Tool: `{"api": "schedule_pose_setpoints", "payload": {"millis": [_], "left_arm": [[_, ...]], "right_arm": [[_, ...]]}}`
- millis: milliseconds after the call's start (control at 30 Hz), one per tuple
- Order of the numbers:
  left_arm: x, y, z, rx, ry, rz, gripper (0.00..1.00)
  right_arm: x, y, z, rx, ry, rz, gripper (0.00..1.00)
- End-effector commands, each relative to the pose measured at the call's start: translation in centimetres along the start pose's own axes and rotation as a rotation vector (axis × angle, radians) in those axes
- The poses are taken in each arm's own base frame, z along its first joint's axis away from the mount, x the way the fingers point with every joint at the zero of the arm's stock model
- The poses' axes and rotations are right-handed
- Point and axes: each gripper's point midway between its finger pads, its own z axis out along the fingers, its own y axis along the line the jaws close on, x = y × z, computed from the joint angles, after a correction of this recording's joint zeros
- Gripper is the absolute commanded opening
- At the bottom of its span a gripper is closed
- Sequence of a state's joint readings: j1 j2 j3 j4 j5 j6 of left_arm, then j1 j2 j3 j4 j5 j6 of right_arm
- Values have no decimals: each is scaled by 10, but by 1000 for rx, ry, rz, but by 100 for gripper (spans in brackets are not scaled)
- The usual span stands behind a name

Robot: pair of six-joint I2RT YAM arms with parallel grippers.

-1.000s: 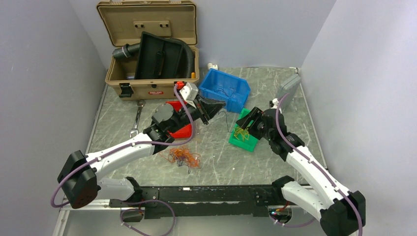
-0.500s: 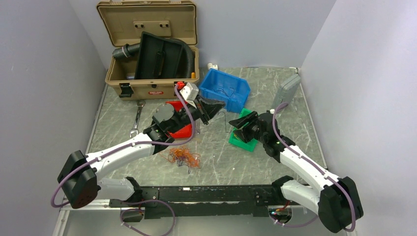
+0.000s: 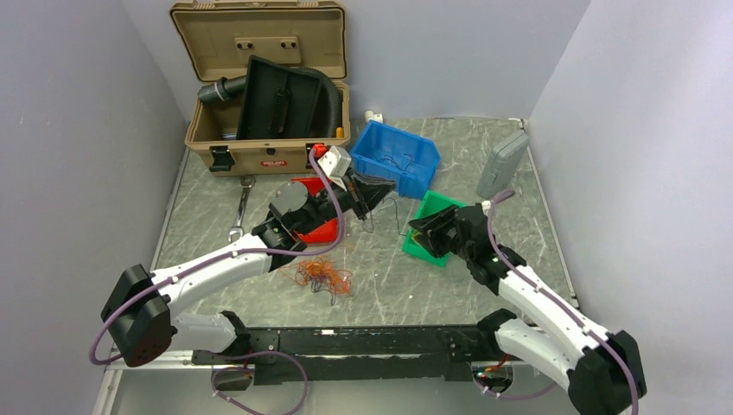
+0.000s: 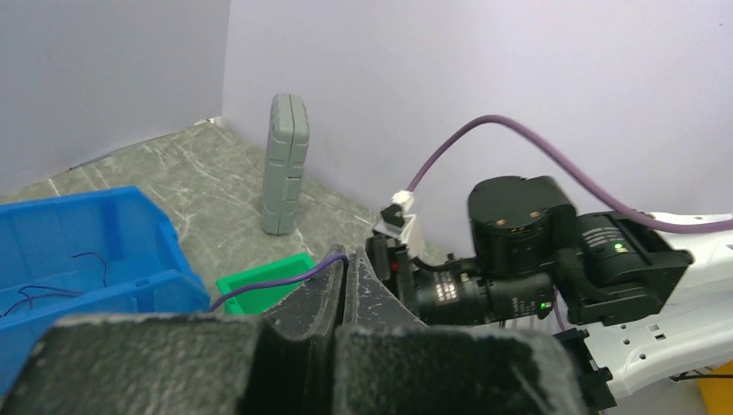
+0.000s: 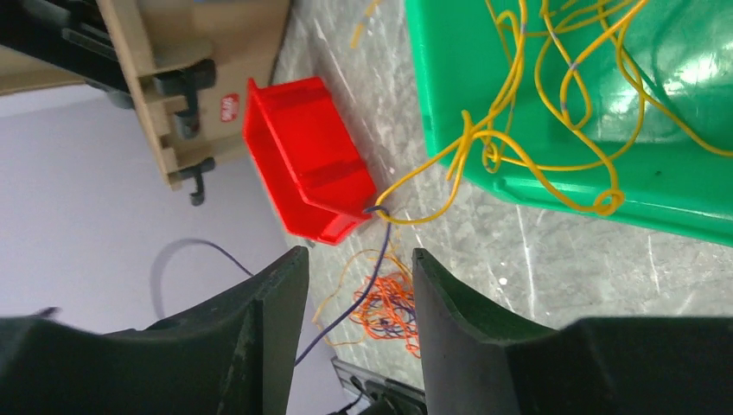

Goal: Untangle the cables

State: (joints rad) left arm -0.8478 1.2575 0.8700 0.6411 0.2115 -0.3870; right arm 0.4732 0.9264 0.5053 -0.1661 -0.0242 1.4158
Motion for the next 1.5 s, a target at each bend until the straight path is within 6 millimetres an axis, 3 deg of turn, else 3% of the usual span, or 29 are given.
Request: {"api": "schedule_pose_setpoints", "payload": {"millis": [0,300,433,533,600,700,800,1000,1167,1267,1467], "left_arm": [[-16,-7,3,19,-44,5,0],[-14,-10,6,39,-44,-28,0],[-19,-11,5,34,-49,-19,0],[-22,-12,2,33,-51,-16,0],[-24,-13,1,31,-53,-13,0],[-33,-16,-7,23,-52,-5,0],[-46,-14,-20,-31,-27,48,0],[-73,12,-59,-240,25,156,0],[-85,21,-79,-295,41,144,0],[-88,25,-86,-322,57,146,0],[-106,26,-103,-356,46,160,0]], "right_arm": [[-10,8,-15,-40,-65,10,49],[12,20,7,-61,49,10,49],[15,24,15,-72,50,17,43],[16,23,21,-65,55,17,32],[17,25,25,-70,55,21,19],[8,9,31,-7,4,33,1],[-11,-14,30,68,-94,39,0],[-49,-47,22,127,-189,73,0],[-63,-43,12,110,-221,33,5],[-66,-38,8,107,-231,9,22],[-72,-48,7,103,-228,42,20]]}}
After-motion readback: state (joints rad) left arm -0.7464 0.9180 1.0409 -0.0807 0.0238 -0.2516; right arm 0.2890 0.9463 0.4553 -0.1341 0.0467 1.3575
